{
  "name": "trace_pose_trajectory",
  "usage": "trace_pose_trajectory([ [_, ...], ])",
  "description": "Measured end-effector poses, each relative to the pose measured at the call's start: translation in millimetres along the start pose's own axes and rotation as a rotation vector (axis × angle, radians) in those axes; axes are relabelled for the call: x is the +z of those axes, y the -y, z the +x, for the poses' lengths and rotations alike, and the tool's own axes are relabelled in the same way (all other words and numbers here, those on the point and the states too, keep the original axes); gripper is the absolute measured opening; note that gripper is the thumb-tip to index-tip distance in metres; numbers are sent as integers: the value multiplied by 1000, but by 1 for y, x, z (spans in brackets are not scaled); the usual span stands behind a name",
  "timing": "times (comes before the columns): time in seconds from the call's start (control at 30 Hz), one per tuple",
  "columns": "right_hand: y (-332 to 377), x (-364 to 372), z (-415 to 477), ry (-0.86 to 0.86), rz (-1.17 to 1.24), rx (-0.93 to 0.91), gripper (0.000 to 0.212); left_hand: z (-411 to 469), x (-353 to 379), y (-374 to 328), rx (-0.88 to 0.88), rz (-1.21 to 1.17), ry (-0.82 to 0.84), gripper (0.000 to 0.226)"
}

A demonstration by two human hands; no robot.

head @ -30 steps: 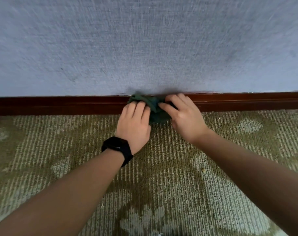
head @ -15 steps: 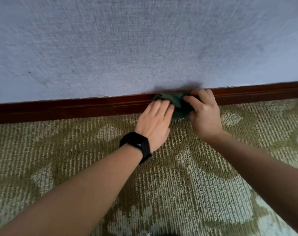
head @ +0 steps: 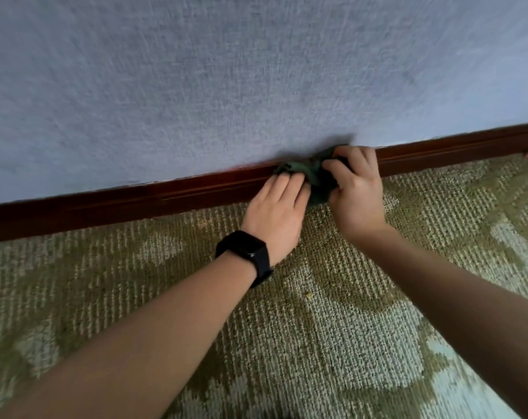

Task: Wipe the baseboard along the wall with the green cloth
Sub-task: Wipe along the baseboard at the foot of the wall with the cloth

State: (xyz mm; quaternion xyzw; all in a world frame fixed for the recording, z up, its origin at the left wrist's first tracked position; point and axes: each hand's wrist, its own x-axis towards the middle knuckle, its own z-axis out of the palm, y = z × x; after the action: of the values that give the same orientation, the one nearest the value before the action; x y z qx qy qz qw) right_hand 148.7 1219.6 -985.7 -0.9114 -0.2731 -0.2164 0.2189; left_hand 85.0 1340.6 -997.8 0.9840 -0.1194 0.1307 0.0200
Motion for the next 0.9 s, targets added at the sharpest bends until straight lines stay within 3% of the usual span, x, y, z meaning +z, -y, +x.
trace_pose_trajectory([
  [0.23, 33, 19, -10, 28, 114, 44, 35, -25, 2, 38, 52, 138, -22, 46],
  [0.37, 3, 7, -12, 141, 47, -138, 41, -16, 2, 29, 25, 87, -25, 42],
  [0.57, -44, -13, -12, 166, -50, -121, 43, 18, 2, -13, 6, 2, -6, 44],
  [0.7, -28, -8, -14, 96, -38, 10, 36, 13, 2, -12, 59, 85, -17, 48],
  [0.9, 19, 9, -10, 112, 67, -132, 35, -18, -5, 32, 36, 190, 16, 41],
])
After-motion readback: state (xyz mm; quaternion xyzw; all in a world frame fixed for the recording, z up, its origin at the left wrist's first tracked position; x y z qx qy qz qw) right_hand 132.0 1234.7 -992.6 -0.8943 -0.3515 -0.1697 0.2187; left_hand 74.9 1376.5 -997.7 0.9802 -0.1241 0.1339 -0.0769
